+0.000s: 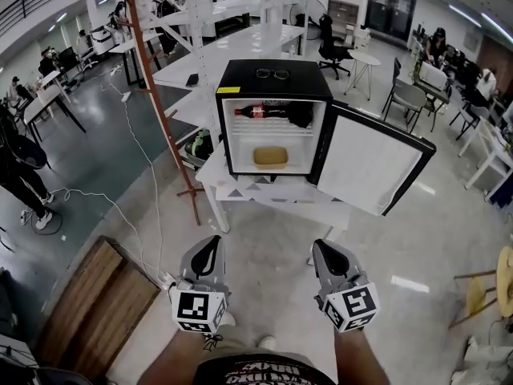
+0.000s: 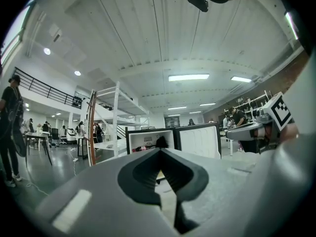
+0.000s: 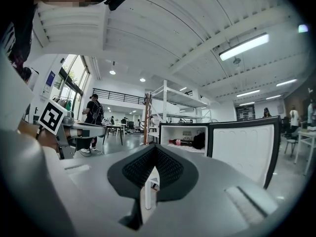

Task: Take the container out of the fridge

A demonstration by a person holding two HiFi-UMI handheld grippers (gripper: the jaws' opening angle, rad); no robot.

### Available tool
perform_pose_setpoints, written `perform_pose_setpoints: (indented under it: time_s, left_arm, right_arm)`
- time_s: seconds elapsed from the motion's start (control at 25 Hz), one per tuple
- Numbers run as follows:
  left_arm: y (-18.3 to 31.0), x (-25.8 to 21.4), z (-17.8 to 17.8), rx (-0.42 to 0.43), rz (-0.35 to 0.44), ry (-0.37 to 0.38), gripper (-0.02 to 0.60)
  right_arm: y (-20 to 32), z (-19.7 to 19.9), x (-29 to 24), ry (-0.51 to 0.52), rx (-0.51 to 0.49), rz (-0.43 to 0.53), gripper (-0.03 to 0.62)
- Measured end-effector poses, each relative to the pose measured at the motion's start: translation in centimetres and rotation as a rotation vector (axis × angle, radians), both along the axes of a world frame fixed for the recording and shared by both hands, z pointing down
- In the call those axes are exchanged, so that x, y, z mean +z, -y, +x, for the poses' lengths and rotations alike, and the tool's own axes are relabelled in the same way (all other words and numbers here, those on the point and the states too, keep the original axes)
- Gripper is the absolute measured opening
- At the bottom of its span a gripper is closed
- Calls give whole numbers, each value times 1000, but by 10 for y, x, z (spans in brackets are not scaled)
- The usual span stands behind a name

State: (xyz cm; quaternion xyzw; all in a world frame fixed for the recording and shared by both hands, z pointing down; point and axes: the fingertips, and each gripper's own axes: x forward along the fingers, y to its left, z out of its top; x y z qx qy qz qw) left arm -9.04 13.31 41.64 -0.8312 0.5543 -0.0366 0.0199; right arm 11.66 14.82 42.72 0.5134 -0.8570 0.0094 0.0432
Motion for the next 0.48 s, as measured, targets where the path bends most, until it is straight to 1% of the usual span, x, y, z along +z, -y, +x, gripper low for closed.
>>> perform_pose_setpoints:
  time_s: [0.16, 0.28, 0.48]
  left_arm:
    - [1, 9, -13, -20, -25, 7, 0]
    - [6, 17, -17, -12, -43, 12, 0]
    - [24, 24, -19, -2, -51, 9, 0]
  right_arm:
    - [4, -7, 4, -3, -2, -7, 26]
    - [11, -12, 10, -2, -4, -19, 26]
    - [25, -19, 17, -12, -8, -33, 26]
